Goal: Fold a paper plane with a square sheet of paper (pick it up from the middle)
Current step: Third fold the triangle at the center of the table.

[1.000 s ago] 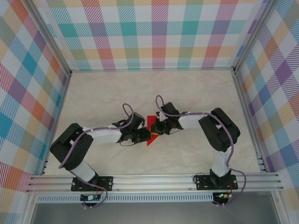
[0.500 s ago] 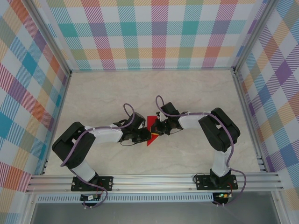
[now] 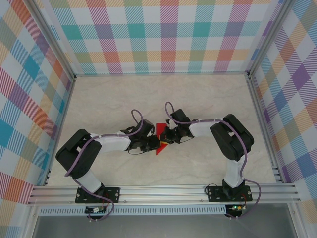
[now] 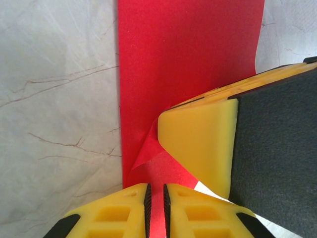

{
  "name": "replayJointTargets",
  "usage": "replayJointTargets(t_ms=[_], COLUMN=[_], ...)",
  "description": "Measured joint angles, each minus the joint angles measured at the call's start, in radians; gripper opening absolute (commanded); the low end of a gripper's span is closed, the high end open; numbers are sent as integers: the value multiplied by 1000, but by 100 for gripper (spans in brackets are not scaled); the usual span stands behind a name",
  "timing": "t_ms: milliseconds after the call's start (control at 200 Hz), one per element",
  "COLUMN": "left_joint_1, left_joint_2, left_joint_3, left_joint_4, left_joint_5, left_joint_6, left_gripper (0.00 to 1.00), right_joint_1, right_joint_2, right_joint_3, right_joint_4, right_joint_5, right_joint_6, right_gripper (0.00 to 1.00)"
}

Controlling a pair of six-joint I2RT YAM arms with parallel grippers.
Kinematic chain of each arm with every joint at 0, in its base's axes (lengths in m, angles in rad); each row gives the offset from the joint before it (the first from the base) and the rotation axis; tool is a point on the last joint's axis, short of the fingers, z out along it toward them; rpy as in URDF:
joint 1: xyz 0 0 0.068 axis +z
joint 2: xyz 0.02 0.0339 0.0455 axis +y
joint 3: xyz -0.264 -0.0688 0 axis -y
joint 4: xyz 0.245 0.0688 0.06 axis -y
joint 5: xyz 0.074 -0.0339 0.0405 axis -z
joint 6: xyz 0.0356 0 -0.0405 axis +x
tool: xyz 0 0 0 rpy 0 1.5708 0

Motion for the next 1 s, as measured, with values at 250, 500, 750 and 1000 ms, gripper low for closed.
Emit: replayJointTargets(t_ms=[250, 500, 750, 1000], left_joint_1=[0, 0, 0, 0], left_joint_2=[14, 20, 20, 21], left_joint_3=[5, 6, 6, 6], left_joint_4=[0, -9, -11, -11], left_joint_5=[-1, -18, -27, -27], left_joint_6=[7, 10, 10, 10], left_gripper=[16, 12, 12, 11], right_joint_1=[0, 0, 4, 4], right_joint_2=[0, 0, -108, -162], right_joint_3=[0, 1, 7, 1], right_joint_4=[2, -1, -82, -109], right_joint_5=[0, 2, 129, 179], right_joint_6=[0, 1, 16, 36], right_gripper=[0, 13, 33, 15])
